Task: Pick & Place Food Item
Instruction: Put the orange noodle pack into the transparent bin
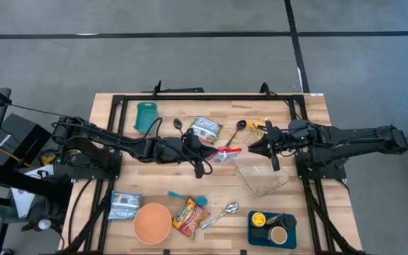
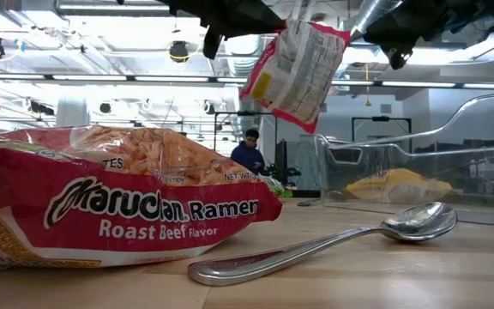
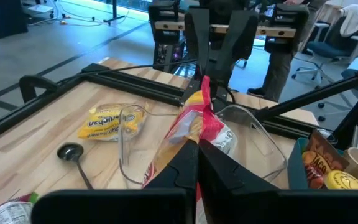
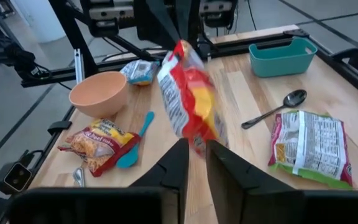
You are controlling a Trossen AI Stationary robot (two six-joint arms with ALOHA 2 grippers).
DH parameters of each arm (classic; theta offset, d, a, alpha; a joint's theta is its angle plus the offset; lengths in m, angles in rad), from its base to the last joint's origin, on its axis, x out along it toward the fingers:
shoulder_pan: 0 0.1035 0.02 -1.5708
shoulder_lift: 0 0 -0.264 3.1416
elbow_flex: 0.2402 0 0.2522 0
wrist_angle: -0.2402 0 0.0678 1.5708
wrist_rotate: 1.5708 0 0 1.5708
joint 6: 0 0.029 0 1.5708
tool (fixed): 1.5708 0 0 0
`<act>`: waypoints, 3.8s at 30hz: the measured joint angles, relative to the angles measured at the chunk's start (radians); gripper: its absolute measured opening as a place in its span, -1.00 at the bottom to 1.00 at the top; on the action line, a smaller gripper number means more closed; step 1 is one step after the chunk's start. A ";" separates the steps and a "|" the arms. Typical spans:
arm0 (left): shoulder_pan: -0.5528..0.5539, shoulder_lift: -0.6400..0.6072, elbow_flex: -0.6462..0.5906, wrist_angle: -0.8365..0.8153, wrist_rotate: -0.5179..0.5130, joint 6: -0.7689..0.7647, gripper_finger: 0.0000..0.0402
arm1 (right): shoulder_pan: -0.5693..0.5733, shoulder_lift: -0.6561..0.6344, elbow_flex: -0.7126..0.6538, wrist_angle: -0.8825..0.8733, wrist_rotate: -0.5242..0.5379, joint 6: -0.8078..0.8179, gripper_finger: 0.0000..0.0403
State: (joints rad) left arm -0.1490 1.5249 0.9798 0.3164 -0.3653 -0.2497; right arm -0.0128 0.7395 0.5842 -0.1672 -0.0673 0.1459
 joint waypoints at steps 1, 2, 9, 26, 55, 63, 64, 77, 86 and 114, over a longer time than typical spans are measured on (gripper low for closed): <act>0.000 0.000 0.000 0.000 0.000 -0.001 -1.00 | 0.000 0.000 0.000 0.006 0.000 0.000 -0.74; 0.000 0.000 0.000 0.000 0.000 -0.001 -1.00 | 0.000 0.000 0.000 0.010 0.000 0.000 -0.73; 0.000 0.029 0.000 0.033 0.010 -0.002 -1.00 | 0.015 0.001 0.000 0.033 -0.012 -0.064 -0.50; 0.004 0.069 0.000 0.092 0.076 -0.002 -1.00 | 0.071 0.153 0.000 0.130 -0.012 -0.077 0.03; 0.004 0.069 0.000 0.106 0.075 0.005 -1.00 | 0.071 0.196 0.000 0.145 -0.011 -0.041 -0.83; 0.004 0.069 0.000 0.106 0.075 0.007 -0.85 | 0.071 0.196 0.000 0.145 -0.011 -0.040 -0.97; 0.004 0.069 0.000 0.106 0.075 0.008 -0.81 | 0.071 0.196 0.000 0.145 -0.011 -0.040 -0.98; 0.005 0.048 0.002 0.101 0.074 0.039 -0.10 | 0.070 0.142 0.000 0.091 -0.011 -0.041 -1.00; 0.005 0.041 0.001 0.106 0.074 0.040 -0.05 | 0.056 -0.029 0.000 -0.063 -0.010 -0.052 -1.00; 0.006 0.042 0.000 0.111 0.068 0.040 -0.17 | -0.131 0.058 0.000 -0.318 0.033 -0.470 -1.00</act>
State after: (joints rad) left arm -0.1425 1.5665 0.9802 0.4278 -0.2970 -0.2096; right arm -0.1440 0.7977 0.5838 -0.4854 -0.0340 -0.3239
